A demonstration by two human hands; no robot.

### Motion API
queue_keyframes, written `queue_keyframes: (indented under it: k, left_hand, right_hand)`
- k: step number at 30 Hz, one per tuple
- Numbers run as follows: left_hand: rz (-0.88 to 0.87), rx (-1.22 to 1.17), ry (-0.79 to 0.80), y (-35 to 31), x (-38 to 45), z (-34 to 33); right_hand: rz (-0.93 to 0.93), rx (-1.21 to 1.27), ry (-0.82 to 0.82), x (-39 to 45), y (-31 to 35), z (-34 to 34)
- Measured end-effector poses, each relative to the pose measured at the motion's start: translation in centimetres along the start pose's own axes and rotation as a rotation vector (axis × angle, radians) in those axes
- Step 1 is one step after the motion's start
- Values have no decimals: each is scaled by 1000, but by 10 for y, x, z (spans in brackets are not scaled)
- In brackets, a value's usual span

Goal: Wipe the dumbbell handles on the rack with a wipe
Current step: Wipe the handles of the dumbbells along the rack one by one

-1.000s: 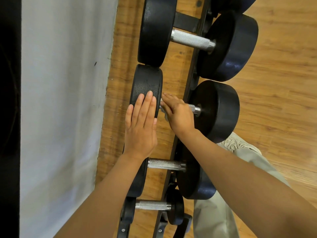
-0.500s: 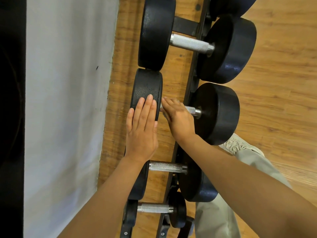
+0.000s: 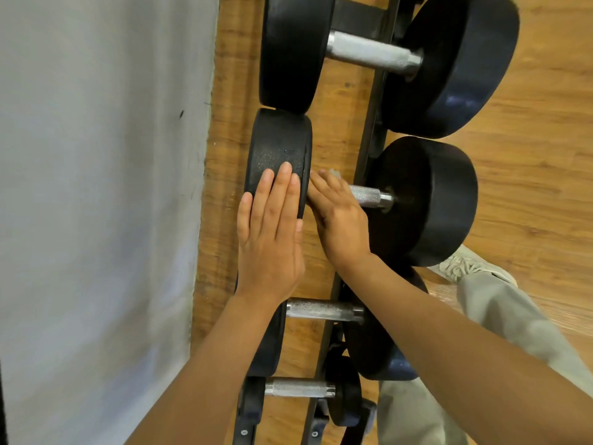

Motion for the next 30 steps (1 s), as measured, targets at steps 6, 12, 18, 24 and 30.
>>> queue_keyframes:
  k: [6, 12, 18, 24, 30]
  left_hand:
    - [4, -25, -8, 0, 0, 1]
    - [4, -29, -16, 0, 0, 1]
    - [2, -30, -16, 0, 0, 1]
    - [3, -22, -14, 0, 0, 0]
    - [-1, -10, -26, -1, 0, 1]
  right_hand:
    - [-5, -6, -74, -16, -18, 12]
    - [-134, 8, -186, -30, -24, 16]
    - [-153, 85, -99, -7, -18, 18]
    - [-244, 248, -27, -1, -23, 26]
    - [-428, 183, -11, 6, -24, 46]
Point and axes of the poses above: each hand's wrist, its own x-axis towards the middle knuckle, its own z-axis out of the back of the hand, y = z × x, the point moved 4 cm from there along x, towards the middle knuckle, and after that the axes turned 5 degrees about x, right-handed, at the moved point
